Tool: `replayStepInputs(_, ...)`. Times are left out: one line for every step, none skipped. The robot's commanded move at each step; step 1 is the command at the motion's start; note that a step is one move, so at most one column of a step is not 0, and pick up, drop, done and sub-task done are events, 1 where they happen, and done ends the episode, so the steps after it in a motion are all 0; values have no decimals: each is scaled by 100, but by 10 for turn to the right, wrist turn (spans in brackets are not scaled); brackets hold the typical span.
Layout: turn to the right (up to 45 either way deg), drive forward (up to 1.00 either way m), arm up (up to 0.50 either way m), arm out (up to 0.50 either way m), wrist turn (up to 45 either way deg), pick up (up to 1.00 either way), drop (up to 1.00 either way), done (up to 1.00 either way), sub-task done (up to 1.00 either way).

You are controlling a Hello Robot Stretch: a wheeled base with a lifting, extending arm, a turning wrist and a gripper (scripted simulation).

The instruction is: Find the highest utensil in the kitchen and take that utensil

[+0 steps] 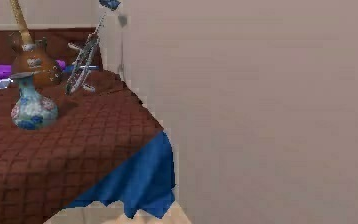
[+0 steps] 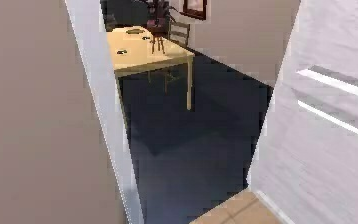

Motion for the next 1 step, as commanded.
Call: replayStepInputs(-450,0,0,0,0,0,0,0,0)
